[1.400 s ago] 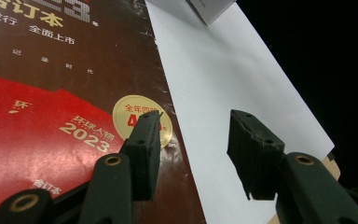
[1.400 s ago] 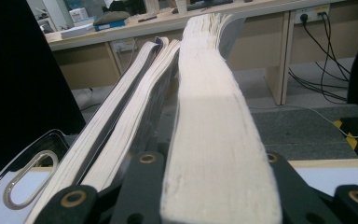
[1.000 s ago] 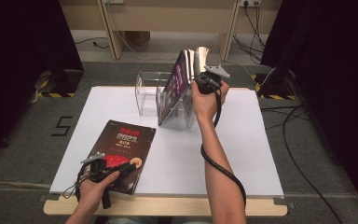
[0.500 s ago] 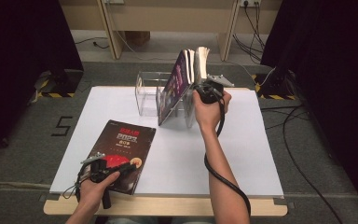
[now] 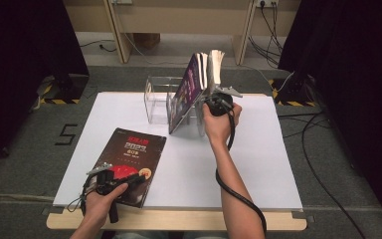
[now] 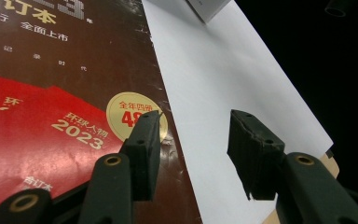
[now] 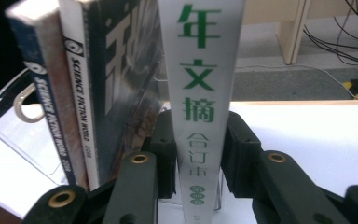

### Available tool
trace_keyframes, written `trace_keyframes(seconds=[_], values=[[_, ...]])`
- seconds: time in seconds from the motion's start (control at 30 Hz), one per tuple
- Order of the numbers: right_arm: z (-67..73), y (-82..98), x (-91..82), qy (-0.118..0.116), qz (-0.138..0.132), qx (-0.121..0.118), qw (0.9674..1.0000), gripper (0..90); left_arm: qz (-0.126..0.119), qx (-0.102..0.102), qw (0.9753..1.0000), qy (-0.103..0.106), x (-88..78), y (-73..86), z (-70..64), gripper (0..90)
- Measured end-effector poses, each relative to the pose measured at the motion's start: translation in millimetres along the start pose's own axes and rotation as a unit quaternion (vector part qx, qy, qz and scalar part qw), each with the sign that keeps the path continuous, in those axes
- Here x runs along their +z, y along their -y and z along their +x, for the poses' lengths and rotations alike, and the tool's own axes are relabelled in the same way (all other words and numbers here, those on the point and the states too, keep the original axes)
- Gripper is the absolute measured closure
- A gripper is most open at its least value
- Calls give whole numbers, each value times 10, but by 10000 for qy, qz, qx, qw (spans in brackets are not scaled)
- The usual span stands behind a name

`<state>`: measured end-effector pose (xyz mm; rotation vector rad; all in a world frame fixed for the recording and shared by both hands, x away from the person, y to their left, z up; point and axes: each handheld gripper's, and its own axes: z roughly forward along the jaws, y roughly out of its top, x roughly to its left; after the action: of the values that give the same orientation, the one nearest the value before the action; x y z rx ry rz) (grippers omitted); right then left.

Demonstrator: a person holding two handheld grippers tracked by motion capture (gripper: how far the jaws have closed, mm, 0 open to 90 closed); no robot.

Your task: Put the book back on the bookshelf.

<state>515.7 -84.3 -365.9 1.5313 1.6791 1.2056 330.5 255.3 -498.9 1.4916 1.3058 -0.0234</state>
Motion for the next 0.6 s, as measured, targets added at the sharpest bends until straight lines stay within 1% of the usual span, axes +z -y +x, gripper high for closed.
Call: trace_keyframes(seconds=[0.03, 0.07, 0.1, 0.23, 0.37, 0.43, 0.6], values=[[10, -8, -1, 68, 14, -34, 10000, 726, -3, -5, 10000, -2, -1, -1, 0, 535], [22, -12, 0, 184, 5, -100, 9998, 736, -1, 5, 10000, 0, -2, -1, 0, 535], [32, -10, 6, 236, -16, -113, 9997, 737, 2, 13, 10000, 8, -1, -2, -2, 535], [71, 12, 30, 309, -175, -129, 9993, 740, -3, 16, 10000, 7, -4, -3, -2, 535], [78, 18, 61, 370, -326, -85, 9987, 741, -12, -3, 10000, 4, -4, -8, 7, 535], [89, 7, 68, 379, -334, -57, 9987, 741, -4, -3, 10000, -2, -3, -7, 8, 535], [103, 25, 68, 433, -349, -99, 9984, 737, -12, 12, 10000, 7, -5, -7, -2, 535]])
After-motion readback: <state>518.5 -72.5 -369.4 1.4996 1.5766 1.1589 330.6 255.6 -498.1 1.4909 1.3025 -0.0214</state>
